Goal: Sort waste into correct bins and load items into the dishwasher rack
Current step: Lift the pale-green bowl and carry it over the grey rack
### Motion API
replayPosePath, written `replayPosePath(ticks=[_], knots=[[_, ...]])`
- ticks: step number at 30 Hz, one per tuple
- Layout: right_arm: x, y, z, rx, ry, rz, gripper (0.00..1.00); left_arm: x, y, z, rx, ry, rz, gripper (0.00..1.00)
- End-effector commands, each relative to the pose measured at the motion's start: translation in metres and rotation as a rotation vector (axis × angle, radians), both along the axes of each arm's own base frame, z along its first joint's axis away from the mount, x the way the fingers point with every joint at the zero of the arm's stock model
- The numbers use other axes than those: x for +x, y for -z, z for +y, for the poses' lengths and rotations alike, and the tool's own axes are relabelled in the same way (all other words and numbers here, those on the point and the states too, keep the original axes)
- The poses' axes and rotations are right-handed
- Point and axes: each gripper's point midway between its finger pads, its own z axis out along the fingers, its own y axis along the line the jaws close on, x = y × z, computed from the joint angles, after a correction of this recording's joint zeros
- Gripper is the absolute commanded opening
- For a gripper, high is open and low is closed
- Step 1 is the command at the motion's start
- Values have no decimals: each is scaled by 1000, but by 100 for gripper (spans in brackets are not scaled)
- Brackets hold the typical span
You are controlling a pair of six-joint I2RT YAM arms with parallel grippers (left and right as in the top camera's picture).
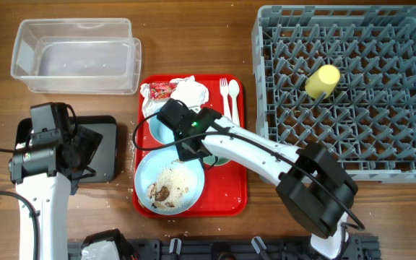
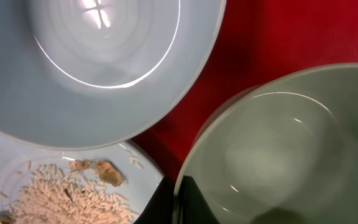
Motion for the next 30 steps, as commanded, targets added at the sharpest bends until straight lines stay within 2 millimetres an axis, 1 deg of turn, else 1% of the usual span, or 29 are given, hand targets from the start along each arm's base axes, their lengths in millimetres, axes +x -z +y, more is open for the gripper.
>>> replayPosePath(ticks=[1,3,4,5,8,9,11,12,13,14,16,17,19,20,21,23,25,27,30], knots=[[0,1,1,-6,1,16,4,-1,-2,3,15,-19,-10,100],[2,-4,-3,-5,12,17,4,-1,-2,3,15,-19,-10,100],[4,-9,-5,1,19,15,4,-1,-2,3,15,-19,-10,100],[7,-19,-9,12,32,7,4,-1,-2,3,15,-19,-10,100],[20,-58,-19,91,62,-20,4,-1,-2,3,15,-19,-10,100],[23,-77,-20,148,50,-31,4,-1,-2,3,15,-19,-9,100],[27,-108,-27,230,41,-59,4,-1,-2,3,15,-19,-9,100],[30,-126,-33,272,34,-82,4,-1,-2,3,15,-19,-10,100],[32,-139,-39,300,39,-100,4,-1,-2,3,15,-19,-9,100],[36,-159,-52,337,53,-131,4,-1,-2,3,15,-19,-9,100],[41,-186,-78,378,79,-179,4,-1,-2,3,15,-19,-10,100],[43,-197,-95,387,115,-201,4,-1,-2,3,15,-19,-9,100],[50,-220,-138,398,174,-263,4,-1,-2,3,15,-19,-10,100],[52,-227,-158,404,202,-284,4,-1,-2,3,15,-19,-9,100],[54,-232,-173,414,213,-295,4,-1,-2,3,15,-19,-10,100],[57,-235,-209,447,218,-297,4,-1,-2,3,15,-19,-10,100],[60,-232,-227,483,221,-287,4,-1,-2,3,15,-19,-9,100],[62,-230,-240,558,215,-271,4,-1,-2,3,15,-19,-9,100],[63,-231,-245,717,161,-250,4,-1,-2,3,15,-19,-9,100]])
